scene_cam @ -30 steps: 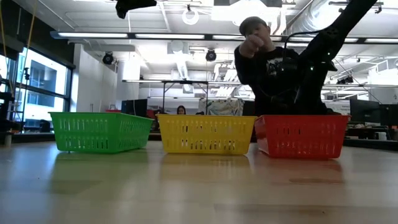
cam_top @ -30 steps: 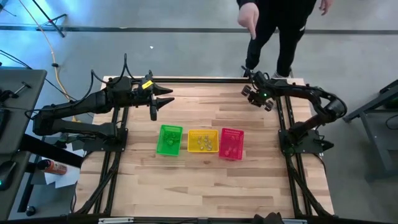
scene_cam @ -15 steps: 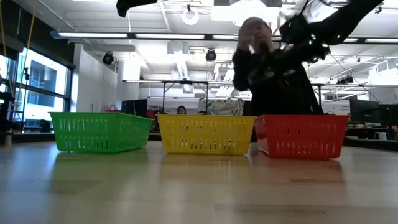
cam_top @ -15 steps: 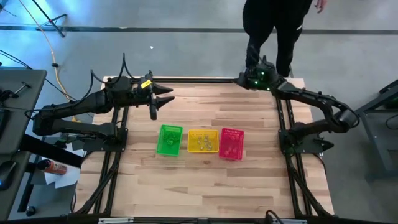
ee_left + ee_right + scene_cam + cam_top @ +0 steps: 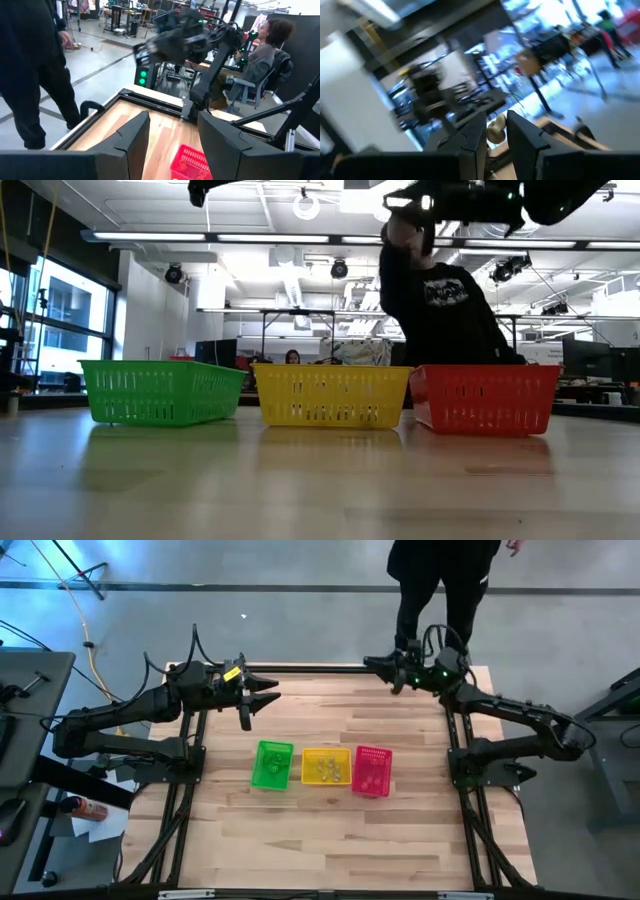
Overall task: Sort Halloween decoration
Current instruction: Put the white skull toy into the yellow basket
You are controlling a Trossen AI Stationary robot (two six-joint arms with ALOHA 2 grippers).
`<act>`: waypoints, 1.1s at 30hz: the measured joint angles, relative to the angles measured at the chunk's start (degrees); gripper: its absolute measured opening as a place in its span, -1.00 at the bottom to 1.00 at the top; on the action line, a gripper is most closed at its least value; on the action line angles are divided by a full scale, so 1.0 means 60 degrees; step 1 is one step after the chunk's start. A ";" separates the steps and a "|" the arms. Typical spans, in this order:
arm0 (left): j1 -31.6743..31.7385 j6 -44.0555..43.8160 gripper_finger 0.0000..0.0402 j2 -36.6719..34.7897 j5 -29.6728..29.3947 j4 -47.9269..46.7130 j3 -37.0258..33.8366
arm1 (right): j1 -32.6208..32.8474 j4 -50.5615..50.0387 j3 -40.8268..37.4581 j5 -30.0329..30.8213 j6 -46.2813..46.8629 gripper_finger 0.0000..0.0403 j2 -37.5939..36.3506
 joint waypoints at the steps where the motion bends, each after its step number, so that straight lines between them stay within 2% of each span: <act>1: 0.0000 -0.0066 -0.22 0.0000 0.0000 -0.0010 0.0000 | 0.0268 0.0124 0.0005 0.0000 -0.0403 -0.67 -0.0063; 6: 0.0000 -0.0086 -0.22 0.0000 0.0003 -0.0004 0.0000 | 0.1589 0.0362 0.0005 0.0001 -0.2682 -0.67 -0.0237; 10: 0.0000 -0.0083 -0.22 0.0000 0.0004 0.0000 0.0000 | 0.2234 0.0223 0.0005 0.0051 -0.3387 -0.67 -0.0237; 33: 0.0003 -0.0076 -0.22 0.0000 0.0000 0.0004 0.0000 | 0.2412 0.0103 0.0007 0.0092 -0.3490 -0.67 -0.0237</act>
